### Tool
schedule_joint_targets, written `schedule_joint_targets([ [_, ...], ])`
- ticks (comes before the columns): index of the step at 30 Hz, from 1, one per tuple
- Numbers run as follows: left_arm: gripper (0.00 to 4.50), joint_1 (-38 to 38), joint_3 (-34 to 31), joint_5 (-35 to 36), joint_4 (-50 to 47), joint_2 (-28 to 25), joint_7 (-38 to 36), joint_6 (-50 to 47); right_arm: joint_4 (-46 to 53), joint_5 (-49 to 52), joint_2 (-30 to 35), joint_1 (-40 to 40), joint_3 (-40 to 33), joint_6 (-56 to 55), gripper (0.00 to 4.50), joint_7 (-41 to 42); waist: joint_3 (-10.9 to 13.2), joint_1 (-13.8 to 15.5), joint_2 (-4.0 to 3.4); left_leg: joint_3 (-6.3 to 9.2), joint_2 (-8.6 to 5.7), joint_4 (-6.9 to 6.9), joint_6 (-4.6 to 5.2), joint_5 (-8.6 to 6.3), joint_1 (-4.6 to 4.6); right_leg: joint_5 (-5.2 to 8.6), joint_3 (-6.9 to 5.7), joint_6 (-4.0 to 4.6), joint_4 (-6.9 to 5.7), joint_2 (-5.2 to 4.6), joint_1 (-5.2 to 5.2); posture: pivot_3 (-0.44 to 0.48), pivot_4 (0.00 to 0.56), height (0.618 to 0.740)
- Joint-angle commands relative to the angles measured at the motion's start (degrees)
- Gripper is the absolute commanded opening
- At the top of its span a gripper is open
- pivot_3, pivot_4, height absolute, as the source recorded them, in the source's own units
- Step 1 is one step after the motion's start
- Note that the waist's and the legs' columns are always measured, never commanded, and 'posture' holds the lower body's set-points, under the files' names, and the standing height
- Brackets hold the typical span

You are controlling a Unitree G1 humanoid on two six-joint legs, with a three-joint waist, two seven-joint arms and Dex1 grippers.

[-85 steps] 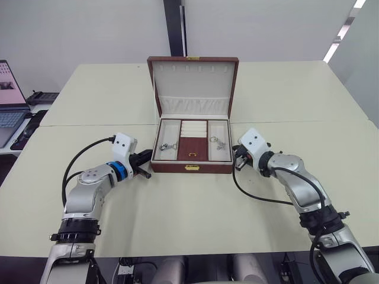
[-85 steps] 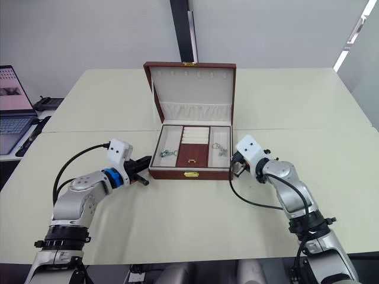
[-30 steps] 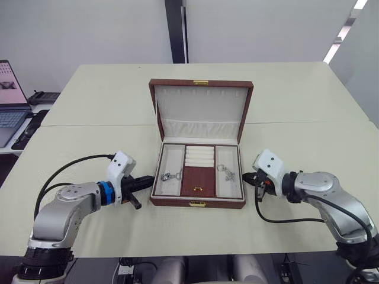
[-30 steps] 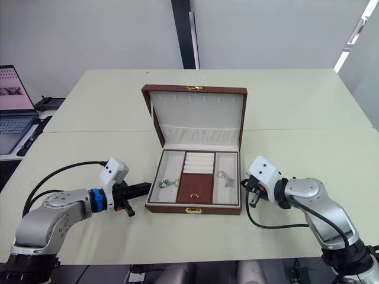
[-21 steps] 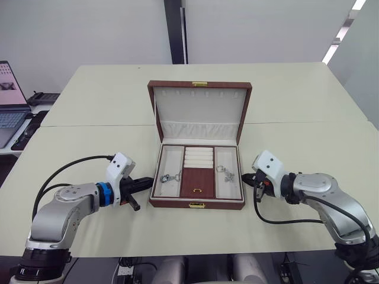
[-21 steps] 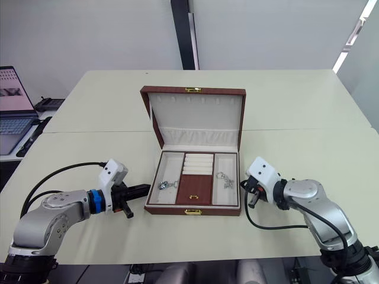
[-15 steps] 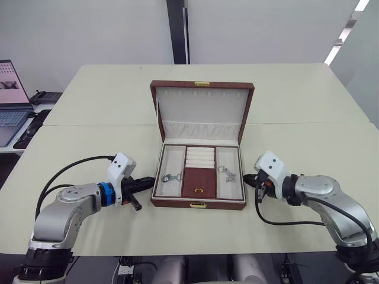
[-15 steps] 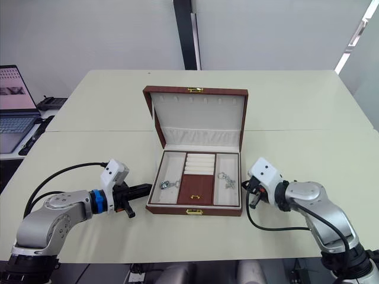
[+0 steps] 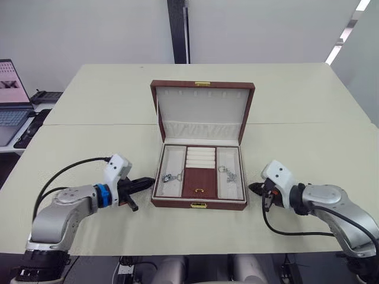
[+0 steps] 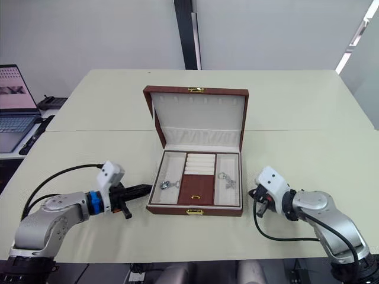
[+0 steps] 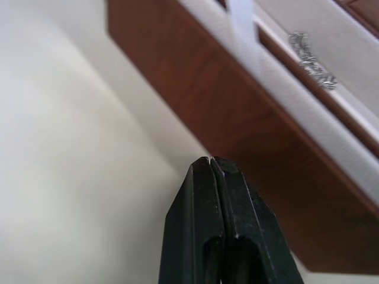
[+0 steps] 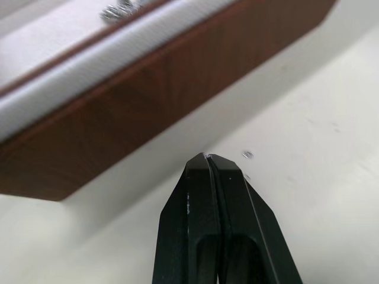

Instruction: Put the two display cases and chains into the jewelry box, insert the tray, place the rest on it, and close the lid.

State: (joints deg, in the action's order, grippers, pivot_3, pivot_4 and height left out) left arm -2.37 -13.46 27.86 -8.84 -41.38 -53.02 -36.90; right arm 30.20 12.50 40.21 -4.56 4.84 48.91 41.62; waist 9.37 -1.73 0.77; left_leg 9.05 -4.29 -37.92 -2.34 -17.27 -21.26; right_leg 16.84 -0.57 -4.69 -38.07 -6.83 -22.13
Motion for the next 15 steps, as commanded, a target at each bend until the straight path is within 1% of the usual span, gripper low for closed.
schedule_joint_targets([
  [1,0.0,2.6,-7.3,5.8,-4.0,-0.6,-2.0,0.5,1.3,0.1,0.7,0.7,-2.6,-4.2,0.02,-0.5,0.0,0.0,0.0,0.01,0.02,0.0,0.0,0.0,0.0,0.0,-0.01,0.0,0.0,0.0,0.0,0.0,0.15,0.74],
  [4,0.0,7.1,-11.2,10.9,-10.1,-0.8,-3.8,-1.1,1.1,0.7,1.3,2.1,-4.2,-7.5,0.02,0.4,0.0,0.1,0.0,0.01,0.07,0.0,0.0,0.0,-0.01,0.0,0.0,0.0,0.02,-0.08,0.01,0.0,0.15,0.74],
  [9,0.0,15.1,-17.8,18.4,-21.9,0.6,-5.0,0.9,2.0,1.0,0.4,5.0,-8.7,-14.7,0.02,-0.4,0.0,0.2,0.0,0.02,0.14,-0.02,0.0,0.0,-0.02,0.0,-0.01,-0.01,0.06,-0.15,0.07,0.0,0.15,0.74],
  [11,0.0,17.4,-19.3,20.5,-25.3,0.9,-4.8,1.4,2.0,0.9,-0.3,5.9,-10.1,-17.5,0.02,-1.0,0.0,0.3,0.0,0.01,0.13,-0.01,0.01,0.0,0.02,0.0,-0.01,-0.01,0.06,-0.14,0.12,0.0,0.15,0.74],
  [15,0.0,19.0,-19.9,23.3,-29.2,1.9,-1.0,1.1,1.6,1.1,-1.2,6.9,-12.1,-20.8,0.02,-1.6,0.0,0.3,0.0,-0.02,0.07,-0.01,0.01,0.0,0.11,0.0,-0.01,-0.01,0.07,-0.12,0.23,0.0,0.15,0.74],
])
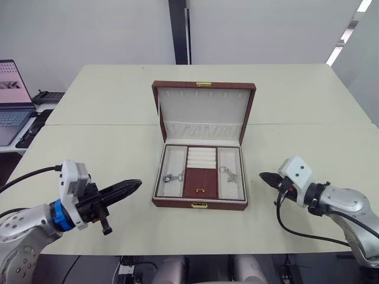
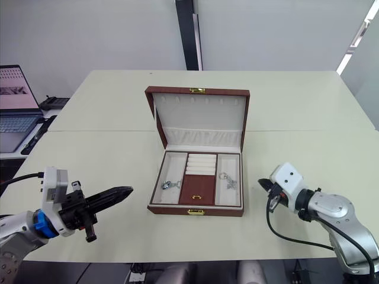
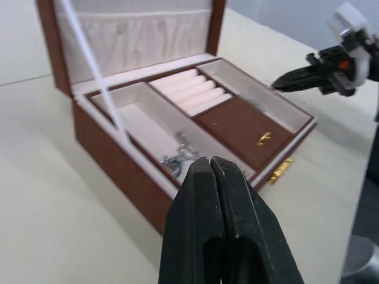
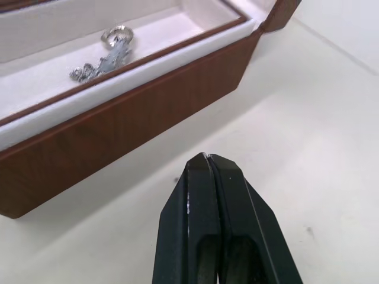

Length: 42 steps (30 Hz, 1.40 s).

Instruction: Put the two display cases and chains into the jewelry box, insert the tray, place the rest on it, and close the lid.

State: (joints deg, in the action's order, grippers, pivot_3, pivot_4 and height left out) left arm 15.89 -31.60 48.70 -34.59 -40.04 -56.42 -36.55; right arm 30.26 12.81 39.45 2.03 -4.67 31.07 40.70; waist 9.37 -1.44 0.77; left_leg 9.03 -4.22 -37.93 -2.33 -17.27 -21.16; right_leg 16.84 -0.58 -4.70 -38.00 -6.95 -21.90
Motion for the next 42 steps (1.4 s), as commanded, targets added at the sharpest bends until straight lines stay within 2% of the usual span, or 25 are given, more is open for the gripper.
schedule_joint_targets([
  [1,0.0,1.0,-1.5,2.7,-4.1,0.8,3.1,1.0,1.2,0.5,-0.6,0.0,-2.8,-3.7,0.02,-1.0,0.0,0.0,0.0,-0.01,-0.02,0.01,0.01,0.0,0.04,0.0,0.01,0.0,0.01,0.01,0.05,0.0,0.15,0.74],
  [7,0.0,1.7,-0.5,3.5,-6.3,1.8,5.1,2.9,0.1,2.5,-0.4,-4.8,-4.1,-1.2,0.02,-1.7,0.0,0.0,0.0,-0.04,-0.04,0.05,0.01,-0.01,0.16,0.01,0.02,0.01,0.04,0.12,0.15,0.0,0.15,0.74],
  [11,0.0,3.4,0.7,0.6,-5.2,3.5,3.2,7.8,-1.2,7.4,-3.8,-11.0,-8.2,5.2,0.02,-6.3,0.0,0.0,0.0,-0.08,-0.04,0.06,0.01,-0.01,0.16,0.01,0.05,0.02,0.08,0.12,0.16,0.0,0.15,0.74],
  [20,0.0,7.2,2.0,-1.2,-3.5,6.8,0.4,15.4,-7.9,6.6,-0.2,-24.2,-5.4,8.4,0.02,-6.4,0.1,0.0,-0.1,-0.09,-0.06,0.09,0.02,-0.02,0.15,0.01,0.03,0.03,0.11,0.11,0.16,0.0,0.15,0.74],
  [26,0.0,8.1,4.9,-2.0,-5.3,8.4,1.5,17.7,-21.1,3.3,0.2,-36.5,0.7,7.3,0.02,-4.8,0.1,-0.1,-0.11,-0.12,-0.04,0.1,0.02,-0.02,0.15,0.01,0.03,0.03,0.13,0.11,0.16,0.0,0.15,0.74],
  [32,0.0,6.6,7.7,-1.0,-8.8,9.3,5.6,18.2,-35.8,2.0,-3.6,-48.2,4.8,3.4,0.02,-1.7,0.1,-0.2,-0.13,-0.1,-0.01,0.13,0.02,-0.01,0.12,0.01,0.03,0.04,0.14,0.12,0.1,0.0,0.15,0.74],
  [38,0.0,6.6,8.8,-0.2,-11.7,9.1,8.9,18.0,-45.7,2.1,-7.0,-53.7,6.1,-3.4,0.02,4.0,0.1,-0.3,-0.14,-0.1,0.0,0.11,0.02,-0.01,0.12,0.01,0.04,0.03,0.15,0.06,0.11,0.0,0.15,0.74],
  [42,0.0,6.7,8.9,-0.2,-12.4,9.1,10.3,18.4,-48.0,4.1,-8.6,-54.8,4.7,-6.4,0.02,8.0,0.1,-0.3,-0.15,-0.09,0.0,0.11,0.02,-0.01,0.12,0.01,0.04,0.03,0.15,0.06,0.11,0.0,0.15,0.74],
])
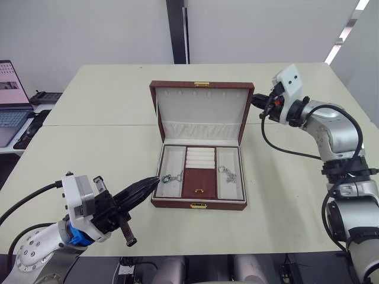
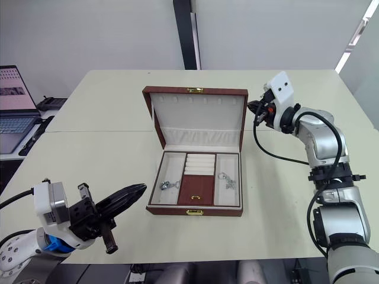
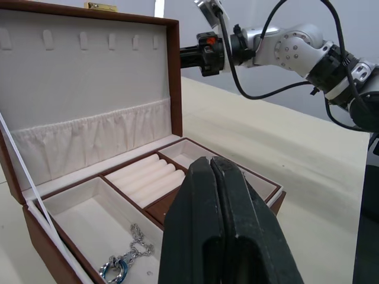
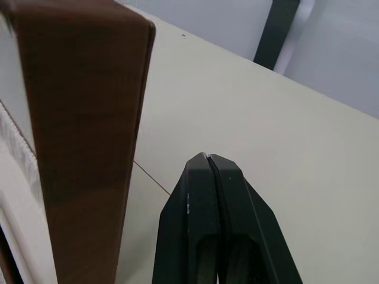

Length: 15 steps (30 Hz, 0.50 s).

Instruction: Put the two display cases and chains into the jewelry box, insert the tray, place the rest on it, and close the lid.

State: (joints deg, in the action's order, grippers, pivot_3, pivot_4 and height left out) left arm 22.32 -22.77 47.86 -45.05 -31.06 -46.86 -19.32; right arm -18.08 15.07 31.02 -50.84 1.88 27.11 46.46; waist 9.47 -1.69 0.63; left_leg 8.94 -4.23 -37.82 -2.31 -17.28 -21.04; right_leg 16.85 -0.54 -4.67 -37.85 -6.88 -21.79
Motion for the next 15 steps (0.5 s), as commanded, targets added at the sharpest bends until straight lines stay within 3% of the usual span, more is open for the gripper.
schedule_joint_targets([
  [1,0.0,0.3,0.0,0.7,-2.0,0.2,1.1,1.3,0.2,2.2,-0.4,-2.0,-2.1,-2.8,0.02,2.9,0.0,0.0,-0.02,0.01,0.0,0.0,0.0,0.0,0.0,0.0,0.0,0.0,0.0,0.0,0.0,0.0,0.15,0.74],
  [15,0.0,-0.3,-3.2,3.1,0.1,-2.9,1.5,0.4,6.1,5.3,0.6,1.2,-2.8,-2.1,0.02,9.1,0.0,-0.1,-0.07,-0.01,0.0,0.02,0.0,0.0,-0.01,0.0,0.02,0.0,0.0,0.03,-0.05,0.0,0.15,0.74],
])
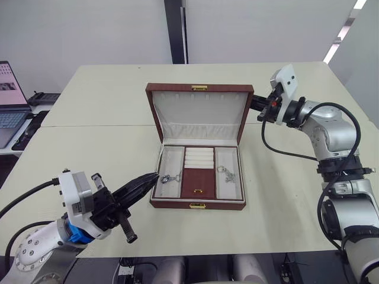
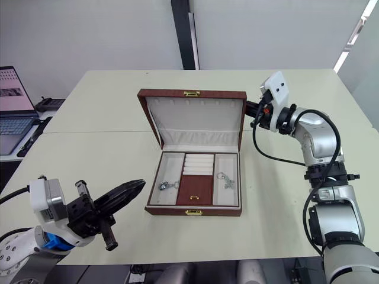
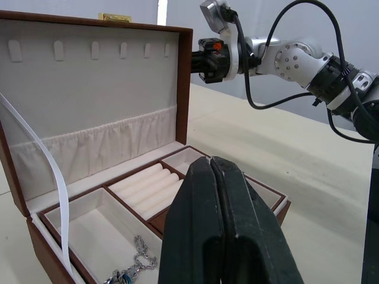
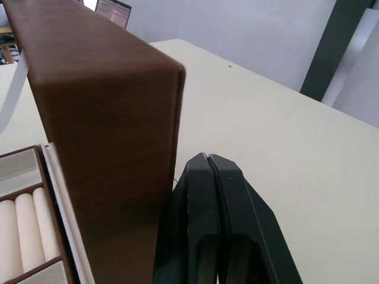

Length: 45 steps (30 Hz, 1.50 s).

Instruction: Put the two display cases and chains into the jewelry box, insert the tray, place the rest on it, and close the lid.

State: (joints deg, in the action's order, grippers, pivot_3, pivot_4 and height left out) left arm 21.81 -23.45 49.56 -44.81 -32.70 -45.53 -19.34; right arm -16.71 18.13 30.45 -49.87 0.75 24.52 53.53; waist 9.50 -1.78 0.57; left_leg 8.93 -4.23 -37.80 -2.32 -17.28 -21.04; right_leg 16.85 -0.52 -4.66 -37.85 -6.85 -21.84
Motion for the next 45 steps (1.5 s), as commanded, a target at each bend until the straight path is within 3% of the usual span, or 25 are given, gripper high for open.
schedule_joint_targets([
  [1,0.0,0.4,-3.0,1.7,0.0,-1.5,0.1,0.3,5.9,2.7,1.6,0.7,-1.7,1.1,0.02,2.5,0.0,0.0,-0.02,0.01,0.0,0.0,0.0,0.0,-0.01,0.0,-0.01,0.0,0.0,0.0,-0.01,0.0,0.15,0.74],
  [15,0.0,4.1,-11.9,6.6,2.3,-7.7,-1.3,-3.7,18.8,11.2,11.0,4.2,-2.0,13.3,0.02,11.4,0.1,0.2,-0.09,0.08,0.03,0.0,0.01,0.0,-0.15,0.0,-0.05,0.0,0.02,-0.02,-0.1,0.0,0.15,0.74],
  [28,0.0,3.6,-12.2,7.0,2.7,-8.5,0.0,-5.9,22.2,12.3,12.6,5.9,-1.6,13.5,0.02,11.5,0.1,0.2,-0.09,0.06,0.02,-0.04,0.0,0.0,-0.39,0.0,-0.07,-0.01,0.01,-0.05,-0.32,0.0,0.15,0.74],
  [37,0.0,-8.7,-11.6,1.4,15.9,-13.1,5.6,-8.7,27.2,13.7,14.4,10.2,-7.8,14.3,0.02,6.5,0.1,0.4,-0.09,0.15,-0.05,-0.08,-0.01,0.01,-0.49,-0.01,-0.14,-0.01,-0.02,-0.04,-0.39,0.0,0.15,0.74],
  [45,0.0,-22.4,-2.6,-15.0,30.8,-13.0,16.1,-8.5,28.8,7.4,15.8,20.9,-15.4,8.3,0.02,-3.5,0.1,0.5,-0.07,0.14,-0.09,-0.09,-0.01,0.01,-0.5,-0.02,-0.14,-0.02,-0.07,-0.05,-0.41,0.0,0.15,0.74],
])
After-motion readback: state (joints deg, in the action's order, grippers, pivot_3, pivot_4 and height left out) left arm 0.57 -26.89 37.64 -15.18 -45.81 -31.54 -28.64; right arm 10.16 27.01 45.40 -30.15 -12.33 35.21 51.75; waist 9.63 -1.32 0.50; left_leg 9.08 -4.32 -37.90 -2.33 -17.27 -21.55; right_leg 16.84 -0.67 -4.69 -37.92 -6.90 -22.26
